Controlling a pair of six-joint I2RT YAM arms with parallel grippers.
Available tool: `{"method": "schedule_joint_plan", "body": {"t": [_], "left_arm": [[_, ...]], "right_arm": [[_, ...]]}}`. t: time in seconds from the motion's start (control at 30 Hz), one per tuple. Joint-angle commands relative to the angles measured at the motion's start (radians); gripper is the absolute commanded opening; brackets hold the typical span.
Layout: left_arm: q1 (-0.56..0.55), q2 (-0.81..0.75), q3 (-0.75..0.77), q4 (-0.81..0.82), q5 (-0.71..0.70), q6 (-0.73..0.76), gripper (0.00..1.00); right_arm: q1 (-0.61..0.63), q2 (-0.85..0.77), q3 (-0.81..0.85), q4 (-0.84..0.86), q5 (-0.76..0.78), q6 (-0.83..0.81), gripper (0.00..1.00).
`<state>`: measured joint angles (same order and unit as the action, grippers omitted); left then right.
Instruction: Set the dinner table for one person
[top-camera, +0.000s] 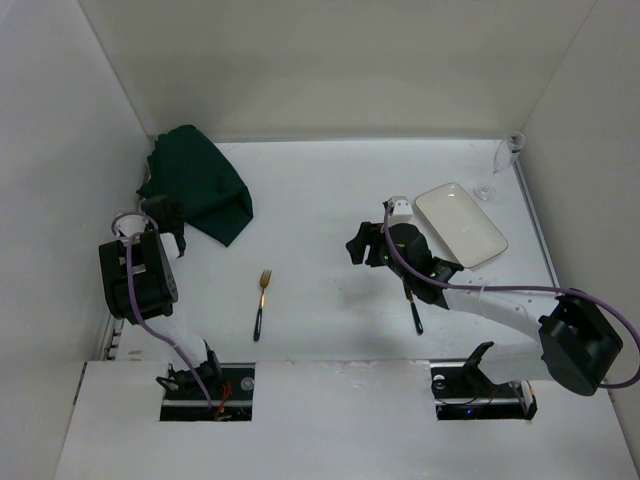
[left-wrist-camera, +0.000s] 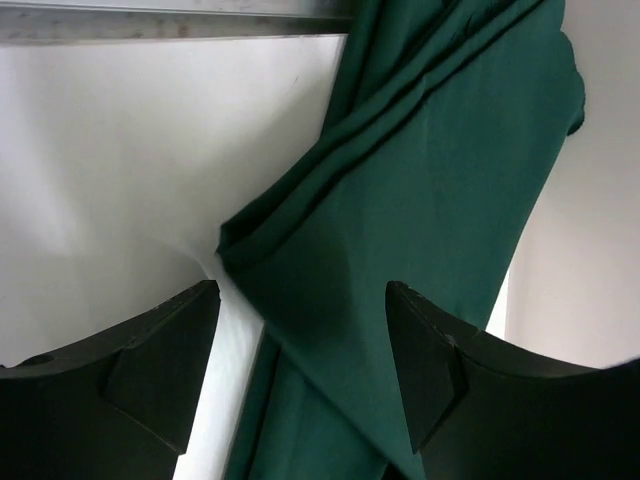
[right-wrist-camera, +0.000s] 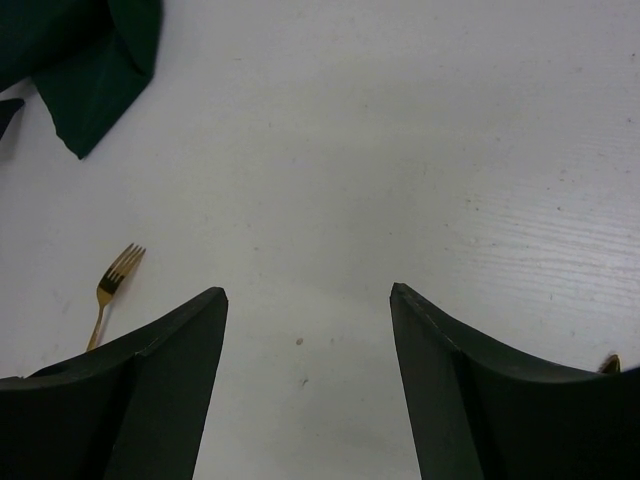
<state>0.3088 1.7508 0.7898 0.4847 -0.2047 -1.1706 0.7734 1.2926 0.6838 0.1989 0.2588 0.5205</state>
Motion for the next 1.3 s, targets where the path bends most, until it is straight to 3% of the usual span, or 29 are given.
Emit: {"method": "schedule_joint_plan", "body": {"t": [0.0, 0.17, 0.37, 0.5, 0.73, 0.93, 1.27], "left_arm": [[0.016, 0.054, 0.069, 0.038, 0.048, -0.021, 0.64], [0.013, 0.114, 0.106, 0.048, 0.064, -0.034, 0.58], [-0.013, 0.116, 0.077, 0.058, 0.091, -0.023, 0.23], [-0.02, 0.047, -0.056, 0.089, 0.082, -0.021, 0.13], [0.014, -0.175, -0.241, 0.081, 0.044, 0.012, 0.1], [-0.087, -0.323, -0.049, -0.145, -0.048, 0.164, 0.14], [-0.237, -0.267, 0.207, -0.274, -0.108, 0.232, 0.13]], "right_arm": [[0.008, -0.003, 0.031, 0.048, -0.016, -0.008, 0.72], [0.008, 0.001, 0.033, 0.048, -0.018, -0.01, 0.73], [0.008, 0.024, 0.04, 0.048, -0.018, -0.011, 0.73], [0.01, 0.025, 0.04, 0.048, -0.018, -0.011, 0.73], [0.017, 0.028, 0.045, 0.048, -0.027, -0.008, 0.74], [0.02, 0.017, 0.046, 0.043, -0.029, -0.011, 0.77], [0.019, -0.024, 0.033, 0.037, -0.029, -0.011, 0.79]]}}
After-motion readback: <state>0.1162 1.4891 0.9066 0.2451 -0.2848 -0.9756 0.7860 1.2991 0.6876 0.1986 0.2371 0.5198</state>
